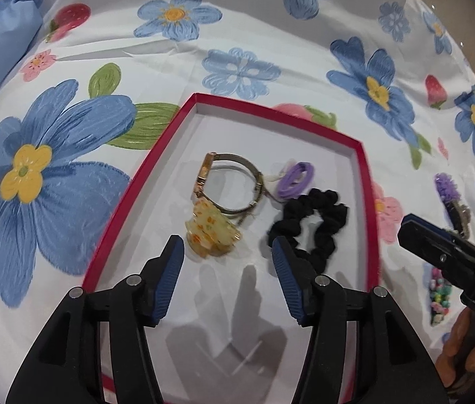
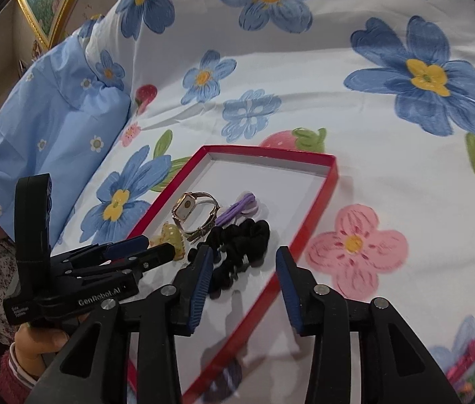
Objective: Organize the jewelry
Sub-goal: 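Carry claw clip into tray with left tool while right tool drops scrunchie, then return both tools to the pile and close right tool on beaded bracelet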
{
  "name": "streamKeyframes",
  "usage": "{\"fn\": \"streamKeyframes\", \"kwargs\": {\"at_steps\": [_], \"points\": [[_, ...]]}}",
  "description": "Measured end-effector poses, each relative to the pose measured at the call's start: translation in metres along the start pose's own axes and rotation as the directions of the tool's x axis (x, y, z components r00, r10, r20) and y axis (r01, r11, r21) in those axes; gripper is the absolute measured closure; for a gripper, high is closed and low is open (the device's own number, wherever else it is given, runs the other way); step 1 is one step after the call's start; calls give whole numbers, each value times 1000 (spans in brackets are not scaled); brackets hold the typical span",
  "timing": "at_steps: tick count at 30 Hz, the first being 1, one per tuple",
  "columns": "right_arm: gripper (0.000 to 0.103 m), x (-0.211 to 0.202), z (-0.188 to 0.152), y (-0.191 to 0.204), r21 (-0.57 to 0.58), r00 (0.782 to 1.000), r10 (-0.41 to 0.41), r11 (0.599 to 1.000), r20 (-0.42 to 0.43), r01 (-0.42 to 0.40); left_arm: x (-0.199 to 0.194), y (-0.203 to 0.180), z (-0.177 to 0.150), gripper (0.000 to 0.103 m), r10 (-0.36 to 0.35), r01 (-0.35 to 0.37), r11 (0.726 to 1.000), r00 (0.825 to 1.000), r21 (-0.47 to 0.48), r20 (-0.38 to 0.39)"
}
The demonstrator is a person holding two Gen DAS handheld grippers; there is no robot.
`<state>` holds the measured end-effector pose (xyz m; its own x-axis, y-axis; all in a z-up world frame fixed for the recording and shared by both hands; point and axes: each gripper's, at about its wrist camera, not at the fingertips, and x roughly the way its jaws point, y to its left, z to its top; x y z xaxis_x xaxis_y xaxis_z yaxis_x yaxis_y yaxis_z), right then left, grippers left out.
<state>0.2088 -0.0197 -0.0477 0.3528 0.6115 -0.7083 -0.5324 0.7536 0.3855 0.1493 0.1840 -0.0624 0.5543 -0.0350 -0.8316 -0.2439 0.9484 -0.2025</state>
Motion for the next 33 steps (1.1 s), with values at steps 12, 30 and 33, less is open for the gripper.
{"fn": "streamKeyframes", "kwargs": {"at_steps": [12,30,33], "points": [[56,-76,-37,-33,78,995,-52,996,90,45,-38,-49,-27,38,-109,109,993,994,35,25],[56,-166,-108,-104,221,969,-210,959,132,178,-45,-134,-61,38,-207,210,965,978,160,-36],[56,-177,-117,-115,243,964,-234,950,131,197,-43,-149,-65,38,-219,224,957,975,183,-48]]}}
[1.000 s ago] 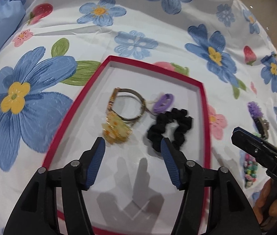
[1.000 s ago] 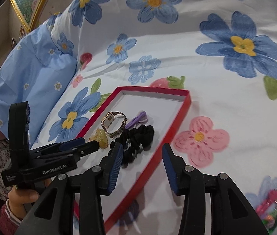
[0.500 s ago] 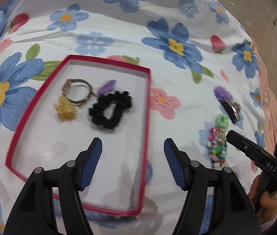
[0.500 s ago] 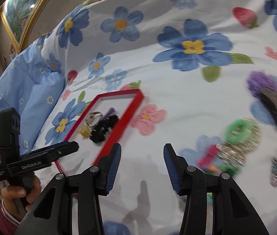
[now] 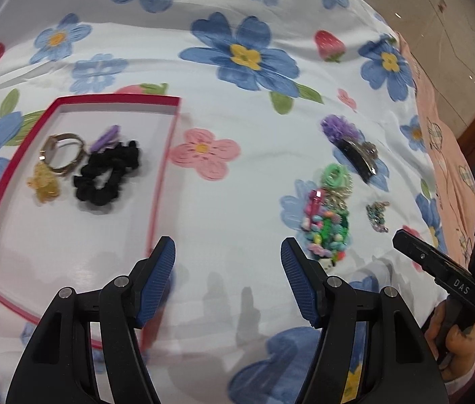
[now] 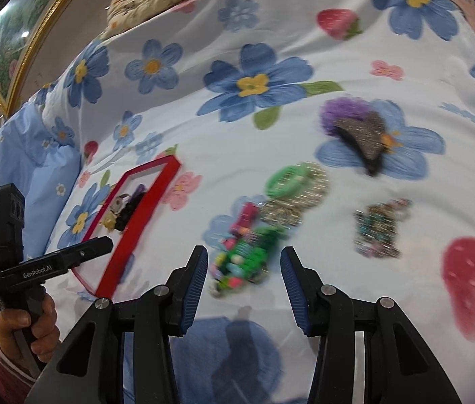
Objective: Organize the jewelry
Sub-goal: 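Return both tools to the pile and close right tool on beaded bracelet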
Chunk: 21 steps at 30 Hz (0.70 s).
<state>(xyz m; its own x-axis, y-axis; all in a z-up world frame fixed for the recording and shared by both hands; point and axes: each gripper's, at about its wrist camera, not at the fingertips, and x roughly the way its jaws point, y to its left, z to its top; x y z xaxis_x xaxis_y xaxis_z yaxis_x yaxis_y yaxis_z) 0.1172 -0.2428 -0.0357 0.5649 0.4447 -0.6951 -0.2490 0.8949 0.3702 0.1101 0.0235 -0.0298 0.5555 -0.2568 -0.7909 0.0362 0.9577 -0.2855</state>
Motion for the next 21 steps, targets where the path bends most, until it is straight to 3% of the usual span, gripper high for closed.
{"fn": "streamKeyframes", "kwargs": {"at_steps": [16,21], "points": [[56,-25,-1,-67,100,994,-106,990,36,102,35,-84,-9,38,-78,91,981,994,170,-78],[57,-23,5,-79,116,992,-120,987,37,115,51,-104,-10,48,-80,103,967,991,233,-105]]}}
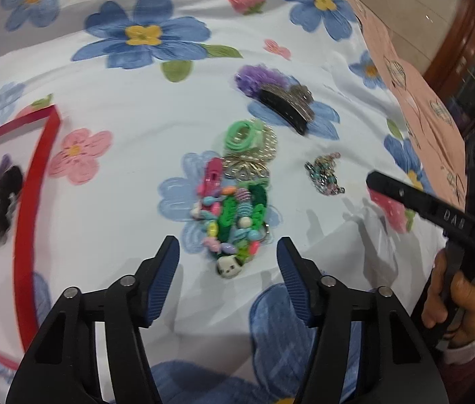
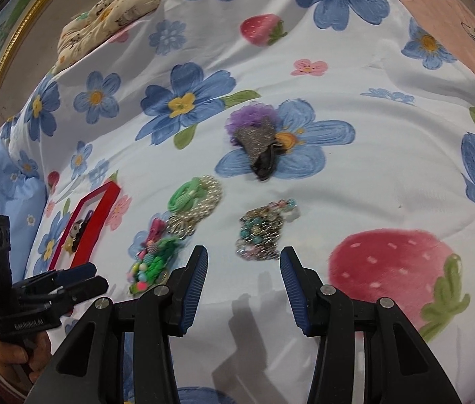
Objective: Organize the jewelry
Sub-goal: 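Return both tools to the pile and close right tool on beaded bracelet, then grasp colorful beaded bracelet with left tool while right tool lifts its bracelet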
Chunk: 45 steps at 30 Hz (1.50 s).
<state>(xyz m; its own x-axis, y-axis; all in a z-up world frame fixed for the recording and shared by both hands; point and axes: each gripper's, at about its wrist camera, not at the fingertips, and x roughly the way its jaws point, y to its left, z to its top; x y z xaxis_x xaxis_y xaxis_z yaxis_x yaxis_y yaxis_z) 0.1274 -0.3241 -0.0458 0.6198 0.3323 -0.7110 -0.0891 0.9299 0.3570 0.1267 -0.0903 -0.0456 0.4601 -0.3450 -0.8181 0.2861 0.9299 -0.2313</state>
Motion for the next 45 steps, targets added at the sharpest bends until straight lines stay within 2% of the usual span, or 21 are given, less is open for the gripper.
{"fn": "streamKeyframes", "kwargs": {"at_steps": [9,11,15,18,19,21,23,24,25,32,40,45], "points": [[60,11,13,-15,33,1000,-13,999,6,13,23,-6,15,74,-27,28,999,999,17,-26],[62,16,17,-19,48,1000,-22,999,3,22,29,-7,18,77,-31,31,999,999,16,-36],[63,31,22,-24,61,999,-34,998,-20,35,46,-8,20,77,-19,21,1000,997,21,-70],[64,47,24,-26,66,998,-41,997,-48,44,49,-6,19,77,-14,15,1000,998,22,-67],[68,52,24,-27,69,998,-41,997,-55,45,49,-5,19,77,-19,20,1000,998,17,-65],[76,59,25,-29,80,997,-36,996,-62,41,48,-1,18,86,-25,26,1000,998,10,-56],[87,63,25,-30,84,998,-35,996,-57,39,46,3,17,88,-43,43,999,998,0,-50],[98,64,25,-28,77,998,-28,997,-51,32,44,4,17,92,-53,53,999,998,-8,-46],[103,63,25,-25,68,999,-26,997,-42,29,42,6,16,92,-64,64,998,997,-14,-43],[103,38,29,-5,9,999,10,1000,37,-10,18,13,7,92,-70,70,997,998,-16,-1],[103,9,32,25,-29,992,97,995,85,-95,-23,33,2,92,-62,67,995,995,-70,74],[103,-3,34,38,-51,988,109,993,111,-104,-46,44,-2,92,-57,70,992,991,-104,118]]}}
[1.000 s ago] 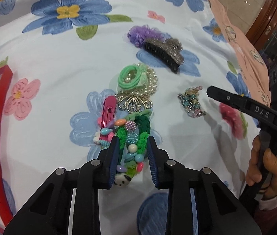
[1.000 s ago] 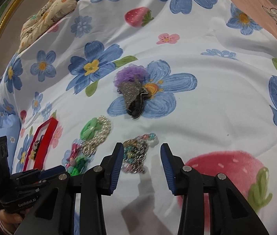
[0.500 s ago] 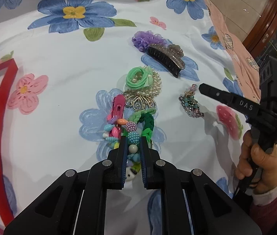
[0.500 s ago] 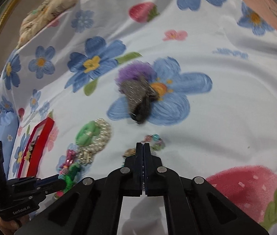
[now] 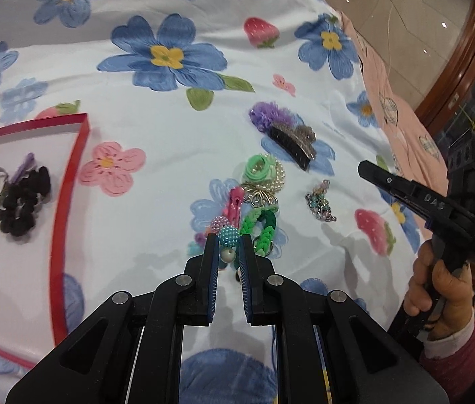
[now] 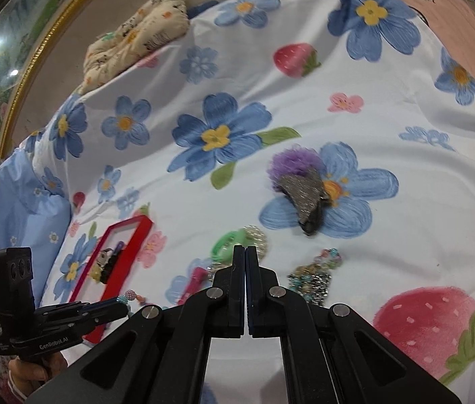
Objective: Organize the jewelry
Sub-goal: 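Grasp colorful beaded bracelet with left tool while right tool lifts its bracelet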
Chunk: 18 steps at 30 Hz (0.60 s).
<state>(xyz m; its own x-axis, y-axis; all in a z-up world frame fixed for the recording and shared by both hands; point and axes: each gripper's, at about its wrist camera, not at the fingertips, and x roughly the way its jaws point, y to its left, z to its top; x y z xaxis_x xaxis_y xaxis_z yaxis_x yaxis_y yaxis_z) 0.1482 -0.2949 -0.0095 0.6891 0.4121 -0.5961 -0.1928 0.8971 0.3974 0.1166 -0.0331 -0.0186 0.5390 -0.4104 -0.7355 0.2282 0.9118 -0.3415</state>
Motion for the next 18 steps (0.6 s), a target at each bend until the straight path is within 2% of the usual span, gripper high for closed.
{"fn": "streamKeyframes", "kwargs": {"at_steps": [2,4,7,8,15,16,18], "points": [[102,6,0,-3,8,999,-36,999,-27,36,-6,2,-2,92,4,-4,1000,1000,-7,8],[89,16,-3,-15,34,993,-88,995,-76,90,-12,4,-4,92,5,-4,1000,1000,-10,16],[74,26,-9,-35,77,988,-117,989,-100,125,-17,6,-6,92,2,-2,1000,1000,-16,23],[72,32,-11,-41,82,983,-145,985,-109,155,-18,6,-7,92,1,-1,1000,1000,-19,23],[73,66,-18,-62,134,974,-147,976,-174,171,-19,10,-9,92,5,-4,1000,1000,-29,21],[81,68,-18,-63,138,976,-141,977,-168,165,-20,10,-8,92,5,-4,1000,1000,-29,22],[86,65,-17,-60,125,979,-142,979,-146,161,-22,13,-7,92,6,-5,999,1000,-32,29]]}}
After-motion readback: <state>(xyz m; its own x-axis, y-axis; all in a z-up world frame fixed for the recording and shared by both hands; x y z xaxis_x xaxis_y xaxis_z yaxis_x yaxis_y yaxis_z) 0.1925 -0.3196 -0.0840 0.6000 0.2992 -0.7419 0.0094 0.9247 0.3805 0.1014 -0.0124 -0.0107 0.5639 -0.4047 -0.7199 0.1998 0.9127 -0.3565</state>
